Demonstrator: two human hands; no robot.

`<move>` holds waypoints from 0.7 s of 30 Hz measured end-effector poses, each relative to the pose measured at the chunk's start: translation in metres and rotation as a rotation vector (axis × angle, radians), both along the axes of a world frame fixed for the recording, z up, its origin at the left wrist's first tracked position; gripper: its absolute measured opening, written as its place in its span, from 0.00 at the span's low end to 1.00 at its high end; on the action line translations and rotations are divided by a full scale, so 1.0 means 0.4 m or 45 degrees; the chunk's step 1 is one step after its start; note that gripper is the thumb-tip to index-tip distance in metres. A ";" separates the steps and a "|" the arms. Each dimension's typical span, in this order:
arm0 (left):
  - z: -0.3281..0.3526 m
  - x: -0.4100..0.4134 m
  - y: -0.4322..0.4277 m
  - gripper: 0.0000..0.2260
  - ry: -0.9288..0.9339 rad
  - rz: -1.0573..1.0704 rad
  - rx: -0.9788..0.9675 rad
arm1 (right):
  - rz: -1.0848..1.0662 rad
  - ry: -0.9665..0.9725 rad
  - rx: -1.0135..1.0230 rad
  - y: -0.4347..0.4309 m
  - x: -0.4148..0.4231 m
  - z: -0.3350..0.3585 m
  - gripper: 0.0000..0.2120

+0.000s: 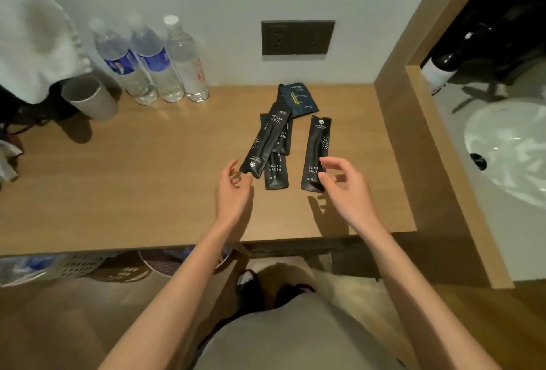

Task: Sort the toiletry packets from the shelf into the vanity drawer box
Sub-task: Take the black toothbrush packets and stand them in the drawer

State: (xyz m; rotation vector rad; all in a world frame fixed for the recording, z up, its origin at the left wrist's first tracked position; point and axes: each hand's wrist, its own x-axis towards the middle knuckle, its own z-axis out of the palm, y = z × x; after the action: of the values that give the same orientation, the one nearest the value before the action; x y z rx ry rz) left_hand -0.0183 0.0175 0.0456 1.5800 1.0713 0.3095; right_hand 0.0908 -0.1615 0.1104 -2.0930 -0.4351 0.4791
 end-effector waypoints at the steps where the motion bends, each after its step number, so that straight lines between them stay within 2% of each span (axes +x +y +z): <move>1: -0.008 0.016 0.021 0.24 0.027 -0.041 0.009 | -0.051 0.012 -0.008 0.012 0.007 -0.011 0.15; 10: -0.119 0.183 0.118 0.36 0.214 -0.237 0.063 | -0.371 0.094 -0.241 0.121 0.107 -0.154 0.20; 14: -0.137 0.229 0.132 0.35 0.397 -0.263 0.168 | -0.420 0.169 -0.384 0.157 0.145 -0.218 0.25; 17: -0.137 0.247 0.127 0.41 0.492 -0.258 0.178 | -0.416 0.167 -0.456 0.179 0.158 -0.252 0.31; 21: -0.142 0.248 0.099 0.49 0.546 -0.291 0.393 | -0.420 0.094 -0.494 0.194 0.158 -0.273 0.35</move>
State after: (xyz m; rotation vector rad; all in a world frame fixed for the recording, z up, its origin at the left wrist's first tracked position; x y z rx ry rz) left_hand 0.0809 0.0570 -0.0114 2.0892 1.1892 -0.0269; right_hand 0.1541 -0.0839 0.0013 -2.4496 0.0572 0.4687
